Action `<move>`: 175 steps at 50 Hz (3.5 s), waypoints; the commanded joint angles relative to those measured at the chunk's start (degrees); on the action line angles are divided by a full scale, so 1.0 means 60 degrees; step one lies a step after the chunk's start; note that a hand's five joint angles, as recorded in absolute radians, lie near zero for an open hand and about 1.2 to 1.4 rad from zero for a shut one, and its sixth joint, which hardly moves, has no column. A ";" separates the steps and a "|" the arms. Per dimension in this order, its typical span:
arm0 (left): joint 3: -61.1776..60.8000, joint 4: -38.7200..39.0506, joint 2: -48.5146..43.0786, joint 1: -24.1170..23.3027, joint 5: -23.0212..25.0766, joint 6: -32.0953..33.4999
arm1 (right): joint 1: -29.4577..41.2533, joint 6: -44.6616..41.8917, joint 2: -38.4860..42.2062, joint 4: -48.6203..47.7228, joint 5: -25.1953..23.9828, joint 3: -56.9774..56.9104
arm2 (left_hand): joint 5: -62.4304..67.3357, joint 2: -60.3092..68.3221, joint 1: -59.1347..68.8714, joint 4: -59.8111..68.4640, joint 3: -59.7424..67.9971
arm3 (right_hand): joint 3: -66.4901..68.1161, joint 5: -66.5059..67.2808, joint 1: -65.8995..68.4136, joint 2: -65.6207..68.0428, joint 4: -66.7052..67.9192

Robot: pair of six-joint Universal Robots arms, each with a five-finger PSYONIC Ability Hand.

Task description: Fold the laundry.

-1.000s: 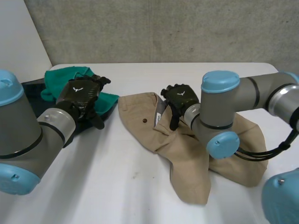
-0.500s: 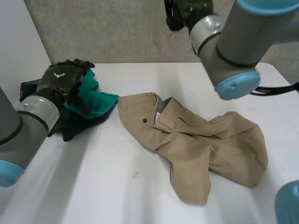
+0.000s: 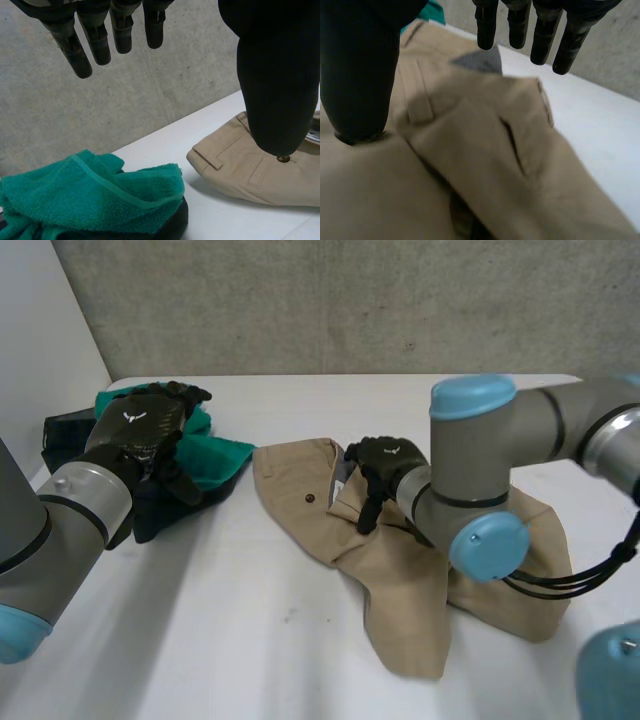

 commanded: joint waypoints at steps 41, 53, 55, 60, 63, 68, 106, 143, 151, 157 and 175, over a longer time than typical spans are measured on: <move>-0.0105 0.0322 0.0679 0.0752 -0.0066 -0.0019 | -0.1579 0.0295 -0.3782 0.0014 -0.0077 -0.0352 | -0.0422 -0.0246 -0.0145 -0.0244 -0.0327 | 1.1266 1.1011 1.1382 1.1234 1.1094; -0.0164 0.0351 0.0518 0.0621 -0.0036 -0.0005 | -0.4453 -0.4534 -0.4712 0.0236 -0.2277 0.3788 | -0.0422 -0.0246 -0.0145 -0.0243 -0.0327 | 1.0998 1.0744 1.1115 1.0966 1.0826; -0.0120 0.0351 0.0445 0.0533 -0.0036 -0.0005 | -0.4498 -0.5022 -0.4316 0.0207 -0.2044 0.3745 | -0.0394 -0.0218 -0.0118 -0.0216 -0.0299 | 0.9935 0.9681 1.0052 0.9903 0.9763; -0.0003 0.0453 0.0093 0.0182 -0.0036 0.0024 | -0.4513 -0.5493 -0.3655 0.0133 -0.0493 0.3028 | -0.0394 -0.0218 -0.0117 -0.0216 -0.0299 | 0.0079 -0.0175 0.0196 0.0047 -0.0093; 0.0026 0.0556 0.0005 0.0020 -0.0036 0.0068 | -0.4396 -0.5405 -0.3611 0.0089 0.0300 0.2558 | -0.0394 -0.0218 -0.0117 -0.0216 -0.0299 | -0.0401 -0.0655 -0.0284 -0.0433 -0.0573; 0.0056 0.0614 -0.0156 -0.0039 -0.0022 0.0127 | -0.3724 -0.5332 -0.3742 -0.0276 0.0228 0.2368 | -0.0394 -0.0218 -0.0118 -0.0216 -0.0299 | -0.0401 -0.0655 -0.0284 -0.0433 -0.0573; -0.0032 0.0600 -0.0610 0.0049 -0.0124 0.0024 | 0.1537 -0.6897 0.0841 -0.0892 0.2660 -0.1865 | -0.0394 -0.0218 -0.0117 -0.0216 -0.0299 | 0.4760 0.4505 0.4877 0.4728 0.4588; 0.1798 -0.0791 -0.2396 -0.0917 0.0197 -0.3711 | 0.1171 -0.5390 -0.4401 -0.0848 0.0961 0.0140 | -0.0226 -0.0050 0.0051 -0.0048 -0.0131 | 1.1266 1.1011 1.1382 1.1234 1.1094; 0.1960 -0.0792 -0.3042 -0.1020 0.0257 -0.3638 | 0.0849 -0.5390 -0.4885 -0.0878 0.0946 0.0565 | -0.0170 0.0006 0.0107 0.0009 -0.0075 | 1.1266 1.1011 1.1382 1.1234 1.1094; 0.1975 -0.0733 -0.3174 -0.0991 0.0183 -0.3565 | 0.0717 -0.5390 -0.5046 -0.0848 0.0975 0.0843 | 0.0811 0.0987 0.1087 0.0989 0.0906 | 1.1266 1.1011 1.1382 1.1234 1.1094; 0.2238 -0.0601 -0.3555 -0.0962 0.0272 -0.3037 | 0.0117 -0.5405 -0.6057 -0.0863 0.0931 0.2001 | 1.0688 1.0864 1.0964 1.0866 1.0783 | 1.1266 1.1011 1.1382 1.1234 1.1094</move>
